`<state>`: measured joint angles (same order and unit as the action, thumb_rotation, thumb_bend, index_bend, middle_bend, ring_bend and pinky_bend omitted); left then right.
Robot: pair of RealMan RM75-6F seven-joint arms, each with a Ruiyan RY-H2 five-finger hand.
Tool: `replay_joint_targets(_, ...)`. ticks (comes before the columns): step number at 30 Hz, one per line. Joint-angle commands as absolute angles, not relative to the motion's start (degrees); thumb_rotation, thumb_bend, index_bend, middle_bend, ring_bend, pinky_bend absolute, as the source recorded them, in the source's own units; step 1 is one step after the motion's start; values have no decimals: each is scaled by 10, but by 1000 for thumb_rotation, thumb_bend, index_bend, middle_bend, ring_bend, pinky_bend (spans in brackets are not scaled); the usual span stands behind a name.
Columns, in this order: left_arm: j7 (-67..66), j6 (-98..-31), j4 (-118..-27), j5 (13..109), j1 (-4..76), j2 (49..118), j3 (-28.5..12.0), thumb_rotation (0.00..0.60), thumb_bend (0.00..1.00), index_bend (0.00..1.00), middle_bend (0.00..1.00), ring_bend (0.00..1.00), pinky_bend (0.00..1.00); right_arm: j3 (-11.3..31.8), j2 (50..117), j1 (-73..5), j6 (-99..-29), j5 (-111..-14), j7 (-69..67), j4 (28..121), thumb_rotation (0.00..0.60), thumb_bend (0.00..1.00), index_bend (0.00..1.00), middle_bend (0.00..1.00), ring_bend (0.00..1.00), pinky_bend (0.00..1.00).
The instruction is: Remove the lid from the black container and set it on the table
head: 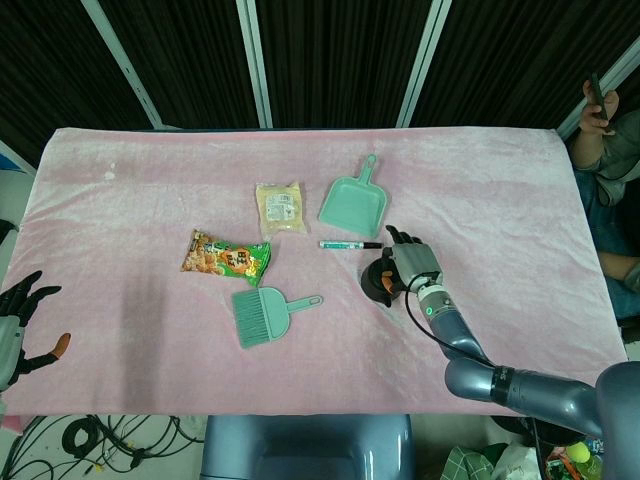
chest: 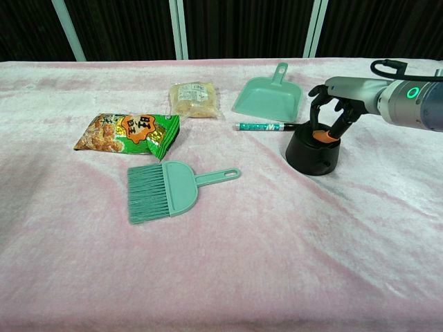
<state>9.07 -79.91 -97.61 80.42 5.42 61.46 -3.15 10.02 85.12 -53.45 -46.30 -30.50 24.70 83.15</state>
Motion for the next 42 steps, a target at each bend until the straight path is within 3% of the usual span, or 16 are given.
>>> replay_joint_targets(1, 91, -799, -976, 804, 54, 614, -31, 600, 338, 201, 21, 0, 77, 100, 852, -535, -462, -307, 245, 831, 600, 338, 579, 0, 93, 139)
replay_joint_targets(42, 89, -795, -978, 801, 55, 613, -31, 600, 338, 201, 20, 0, 148, 106, 842, -529, -466, -345, 208, 837, 600, 339, 605, 0, 93, 139)
